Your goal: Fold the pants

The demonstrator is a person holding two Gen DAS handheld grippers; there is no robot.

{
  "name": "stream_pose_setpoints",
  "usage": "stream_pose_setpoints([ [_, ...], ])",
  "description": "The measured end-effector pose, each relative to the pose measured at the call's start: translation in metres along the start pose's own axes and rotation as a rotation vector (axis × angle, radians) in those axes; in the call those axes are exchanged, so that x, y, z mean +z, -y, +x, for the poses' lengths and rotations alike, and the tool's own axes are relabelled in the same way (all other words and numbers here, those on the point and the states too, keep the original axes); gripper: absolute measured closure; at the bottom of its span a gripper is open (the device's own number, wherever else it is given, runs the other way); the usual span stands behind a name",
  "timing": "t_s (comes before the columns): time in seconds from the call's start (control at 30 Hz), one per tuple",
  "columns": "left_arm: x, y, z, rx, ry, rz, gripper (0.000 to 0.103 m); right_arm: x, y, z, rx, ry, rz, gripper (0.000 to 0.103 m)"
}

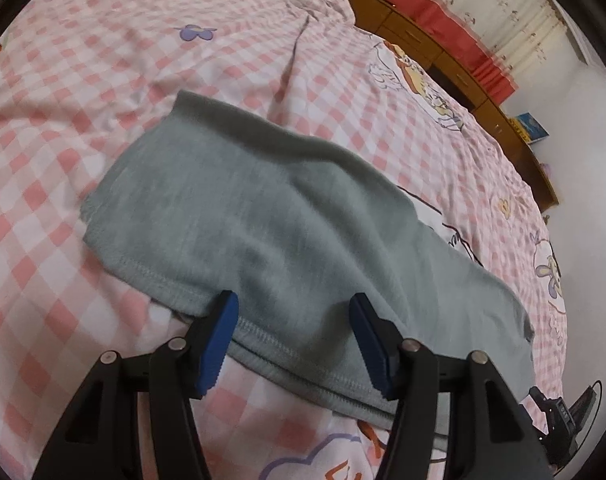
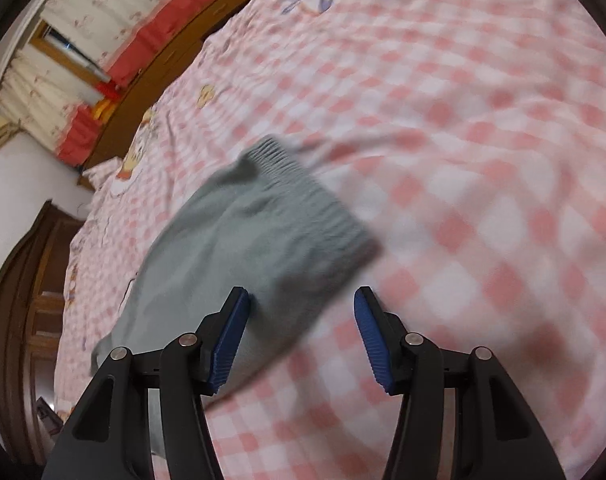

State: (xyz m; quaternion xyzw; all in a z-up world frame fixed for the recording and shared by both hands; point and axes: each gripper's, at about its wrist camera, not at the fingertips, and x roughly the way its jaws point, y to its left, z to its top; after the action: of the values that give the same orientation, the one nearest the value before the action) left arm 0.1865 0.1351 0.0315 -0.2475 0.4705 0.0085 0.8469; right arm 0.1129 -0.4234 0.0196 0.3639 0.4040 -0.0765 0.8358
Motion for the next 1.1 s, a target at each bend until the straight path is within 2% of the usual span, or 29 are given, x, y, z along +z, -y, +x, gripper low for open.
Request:
stream_pose_setpoints([
  [0.13, 0.007, 0.002, 0.006, -0.011, -0.002, -0.033, 0.044, 0.011, -0.001, 0.016, 0.038, -0.005, 0.021, 0.042],
  [0.2, 0.009, 0.004, 0.009, -0.006, 0.0, -0.031, 0.059, 0.017, -0.005, 0.024, 0.054, -0.001, 0.04, 0.04],
  [0.23, 0.011, 0.005, 0.01, 0.011, -0.004, -0.024, 0.073, 0.019, -0.006, 0.029, 0.051, 0.003, 0.062, 0.04],
  [0.27, 0.012, 0.005, 0.012, 0.024, -0.005, -0.024, 0.081, 0.021, -0.006, 0.032, 0.049, 0.004, 0.079, 0.04],
  [0.3, 0.012, 0.003, 0.012, 0.03, -0.003, -0.03, 0.084, 0.021, -0.007, 0.033, 0.05, 0.007, 0.085, 0.042],
  [0.33, 0.012, 0.002, 0.011, 0.029, -0.002, -0.034, 0.088, 0.021, -0.009, 0.033, 0.047, 0.014, 0.082, 0.055],
  [0.37, 0.011, 0.0, 0.009, 0.025, -0.007, -0.038, 0.089, 0.021, -0.011, 0.033, 0.04, 0.015, 0.071, 0.061],
  [0.4, 0.01, -0.001, 0.007, 0.019, -0.02, -0.046, 0.089, 0.021, -0.012, 0.032, 0.034, 0.015, 0.061, 0.068],
  [0.5, -0.002, -0.004, -0.01, 0.011, -0.041, -0.071, 0.087, 0.021, -0.011, 0.024, 0.062, 0.012, 0.06, 0.068],
  [0.6, -0.013, -0.004, -0.025, 0.066, -0.037, -0.032, 0.075, 0.018, -0.006, 0.023, 0.046, -0.03, 0.095, 0.065],
  [0.67, -0.017, -0.008, -0.027, 0.077, -0.033, -0.052, 0.063, 0.014, -0.001, 0.023, 0.05, -0.052, 0.107, 0.065],
  [0.73, -0.016, -0.014, -0.022, 0.073, -0.03, -0.085, 0.057, 0.01, -0.003, 0.023, 0.051, -0.055, 0.073, 0.061],
  [0.9, -0.006, -0.025, 0.001, 0.028, -0.019, -0.196, 0.053, 0.005, -0.016, 0.026, 0.069, -0.05, 0.002, 0.043],
  [1.03, 0.001, -0.023, 0.01, 0.007, 0.03, -0.233, 0.053, 0.008, -0.02, 0.04, 0.086, -0.039, 0.001, 0.042],
  [1.1, 0.003, -0.02, 0.012, 0.01, 0.041, -0.226, 0.062, 0.011, -0.019, 0.044, 0.102, -0.025, 0.017, 0.043],
])
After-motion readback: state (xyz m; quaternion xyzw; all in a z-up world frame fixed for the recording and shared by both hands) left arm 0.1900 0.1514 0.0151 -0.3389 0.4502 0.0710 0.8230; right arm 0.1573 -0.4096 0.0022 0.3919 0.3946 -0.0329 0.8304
